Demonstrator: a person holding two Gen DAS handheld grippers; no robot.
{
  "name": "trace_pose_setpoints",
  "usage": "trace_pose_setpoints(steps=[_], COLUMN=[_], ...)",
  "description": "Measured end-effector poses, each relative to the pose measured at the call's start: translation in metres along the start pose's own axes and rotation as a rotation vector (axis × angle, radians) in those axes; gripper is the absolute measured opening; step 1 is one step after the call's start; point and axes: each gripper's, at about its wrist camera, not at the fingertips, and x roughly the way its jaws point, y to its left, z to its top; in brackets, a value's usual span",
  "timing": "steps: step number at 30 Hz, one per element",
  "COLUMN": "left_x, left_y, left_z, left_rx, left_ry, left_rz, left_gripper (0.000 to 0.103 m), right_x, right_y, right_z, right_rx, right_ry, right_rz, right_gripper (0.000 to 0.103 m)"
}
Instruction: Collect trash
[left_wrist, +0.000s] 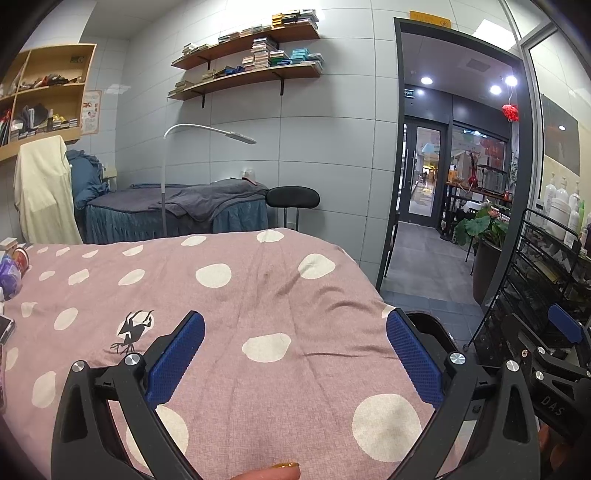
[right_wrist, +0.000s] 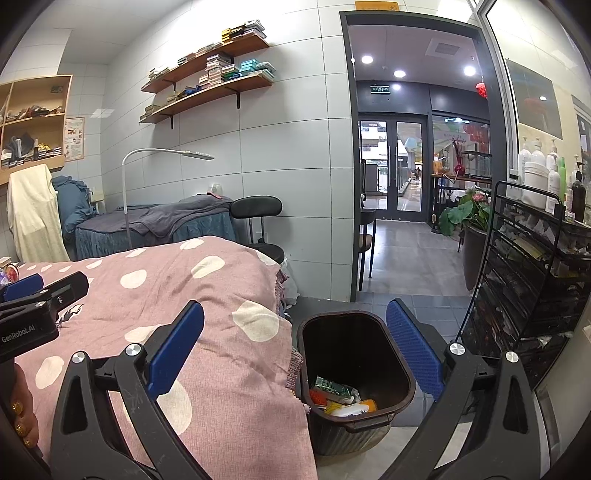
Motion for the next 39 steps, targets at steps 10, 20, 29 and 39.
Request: trace_pose_setpoints(steps=[10,20,29,39], left_x=[-0.0008,0.0007,0.0005,0.003], left_y=[-0.0011,-0.0015,-0.0003,0.0], left_z=[-0.0007,-0.0031,-0.0048,-0.006], left_rx=[0.004,0.003,-0.005,0.0], left_ry=[-0.002,0.005,0.005,0.021], left_rz=[0.001,-0.001,-0.011,-0.006], left_gripper=[0.097,0.097,0.097,0.097], right_x=[0.0008,0.0012,0.0018,0.0029], right_y=[0.0014,0.0034,0.0044,0.0065], right_z=[-0.0019,-0.0037,-0.0042,-0.0054], right_rx=[0.004,0.007,0.008,0.009], right_ry=[0.005,0.008,0.011,0.014], right_rz=[-0.004,-0.007,-0.009,-0.009], right_gripper=[0.097,0.097,0.097,0.097])
